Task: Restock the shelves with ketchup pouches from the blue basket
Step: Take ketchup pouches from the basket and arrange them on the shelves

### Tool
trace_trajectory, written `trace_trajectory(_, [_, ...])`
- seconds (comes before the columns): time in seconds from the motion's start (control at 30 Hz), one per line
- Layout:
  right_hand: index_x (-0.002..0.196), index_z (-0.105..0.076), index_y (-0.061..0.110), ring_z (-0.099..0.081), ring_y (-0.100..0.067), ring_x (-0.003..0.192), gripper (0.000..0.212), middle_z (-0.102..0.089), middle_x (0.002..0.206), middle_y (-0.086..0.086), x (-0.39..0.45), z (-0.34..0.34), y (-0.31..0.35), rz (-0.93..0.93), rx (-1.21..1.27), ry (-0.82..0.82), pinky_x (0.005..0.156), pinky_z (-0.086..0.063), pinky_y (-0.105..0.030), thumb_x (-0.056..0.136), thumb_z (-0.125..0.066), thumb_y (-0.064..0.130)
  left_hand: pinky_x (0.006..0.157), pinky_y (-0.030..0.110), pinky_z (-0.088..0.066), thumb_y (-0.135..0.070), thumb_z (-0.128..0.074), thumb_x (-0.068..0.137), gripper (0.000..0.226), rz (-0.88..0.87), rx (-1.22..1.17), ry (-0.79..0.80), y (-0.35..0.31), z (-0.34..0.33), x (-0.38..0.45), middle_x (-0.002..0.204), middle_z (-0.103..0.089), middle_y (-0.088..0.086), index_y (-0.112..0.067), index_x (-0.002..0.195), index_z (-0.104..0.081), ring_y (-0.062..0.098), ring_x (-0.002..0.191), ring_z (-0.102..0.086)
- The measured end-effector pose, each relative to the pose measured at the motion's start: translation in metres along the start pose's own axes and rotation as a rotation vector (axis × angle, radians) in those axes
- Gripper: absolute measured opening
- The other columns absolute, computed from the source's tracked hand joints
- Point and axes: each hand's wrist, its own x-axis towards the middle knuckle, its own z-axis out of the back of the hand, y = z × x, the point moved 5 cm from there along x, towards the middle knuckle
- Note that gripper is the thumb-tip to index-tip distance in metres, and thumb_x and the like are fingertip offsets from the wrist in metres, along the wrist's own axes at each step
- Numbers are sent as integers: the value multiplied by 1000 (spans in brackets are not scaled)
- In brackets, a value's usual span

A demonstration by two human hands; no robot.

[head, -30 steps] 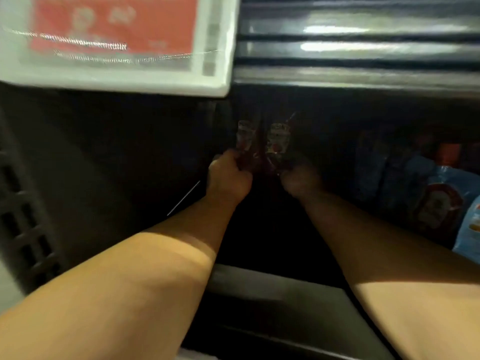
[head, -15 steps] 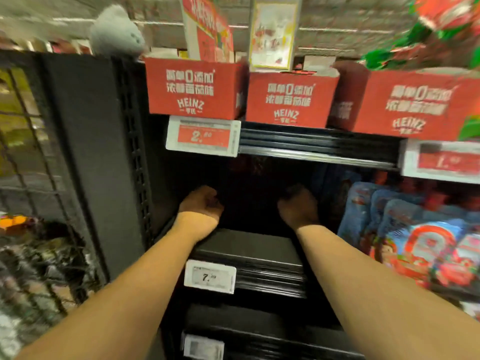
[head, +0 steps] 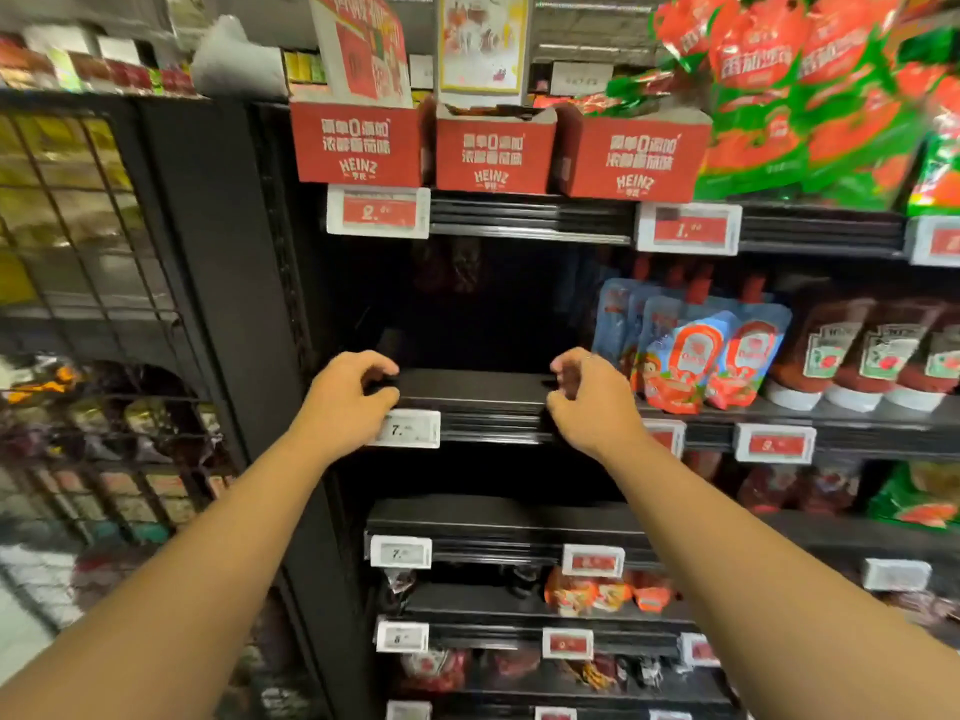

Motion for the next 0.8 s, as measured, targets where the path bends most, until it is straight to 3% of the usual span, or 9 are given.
trace_trajectory(0.1, [112, -64, 19, -63, -13, 100, 29, -63, 108, 1, -38, 13, -9, 200, 134, 25, 93, -51, -25, 87, -61, 4, 95, 27, -49, -12, -70, 90, 40, -73, -22, -162, 2, 8, -47, 110, -62, -16, -50, 99, -60, 8, 106, -62])
trace_trajectory(0.23, [112, -65, 17, -58, -5, 99, 28, -58, 110, 3, -96, 23, -65, 267, 171, 98, 84, -47, -10, 89, -62, 2, 89, 15, -48, -8, -70, 87, 49, -66, 46, -266, 15, -10, -123, 107, -62, -19, -52, 102, -57, 5, 99, -62])
trace_trajectory(0.33, [106, -64, 22, -58, -9, 92, 21, -62, 106, 0, -148, 18, -148, 92, 133, 236, 76, -43, -7, 88, -69, 13, 90, 31, -52, -3, -70, 88, 44, 116, 33, -201, 44, -52, -185, 107, -65, -5, -44, 101, -60, 15, 97, -63])
trace_trajectory(0.43, [93, -62, 25, -58, -19, 85, 16, -65, 97, -3, -213, -1, -245, -115, 38, 426, 79, -48, -30, 85, -73, 17, 99, 48, -51, 5, -68, 89, 30, 409, -41, -27, 80, -113, -256, 106, -68, 12, -22, 104, -64, 25, 98, -64])
trace_trajectory(0.5, [87, -58, 27, -60, -24, 84, 20, -66, 91, -5, -266, -16, -306, -325, 1, 582, 83, -51, -36, 84, -74, 14, 93, 34, -50, 1, -69, 89, 21, 606, -1, 78, 102, -150, -314, 107, -69, 13, -13, 105, -67, 22, 94, -62])
trace_trajectory(0.6, [98, -67, 13, -63, -26, 88, 16, -68, 95, -11, -344, -33, -377, -628, 3, 719, 81, -50, -27, 86, -77, 11, 65, 15, -42, -1, -70, 89, 16, 830, 60, 257, 125, -196, -401, 101, -66, 7, -7, 104, -68, 20, 87, -59])
trace_trajectory(0.67, [95, -69, 9, -62, -20, 76, 13, -68, 91, -11, -390, -43, -411, -799, 7, 756, 71, -54, -24, 86, -77, 11, 61, 19, -44, 2, -73, 86, 18, 974, 10, 362, 135, -222, -453, 90, -63, 11, -4, 99, -64, 22, 83, -59])
trace_trajectory(0.73, [96, -69, 15, -62, -21, 73, 12, -69, 87, -9, -430, -54, -432, -941, 15, 801, 67, -60, -33, 85, -74, 14, 65, 27, -47, -7, -77, 79, 22, 1098, 18, 469, 146, -244, -499, 84, -64, 12, -7, 97, -65, 21, 74, -63])
trace_trajectory(0.8, [95, -69, 16, -63, -24, 75, 10, -70, 89, -12, -465, -65, -444, -1058, 39, 845, 68, -61, -45, 86, -72, 14, 73, 35, -53, -14, -73, 82, 17, 1214, 97, 574, 160, -260, -540, 90, -70, 13, -15, 99, -69, 28, 84, -69])
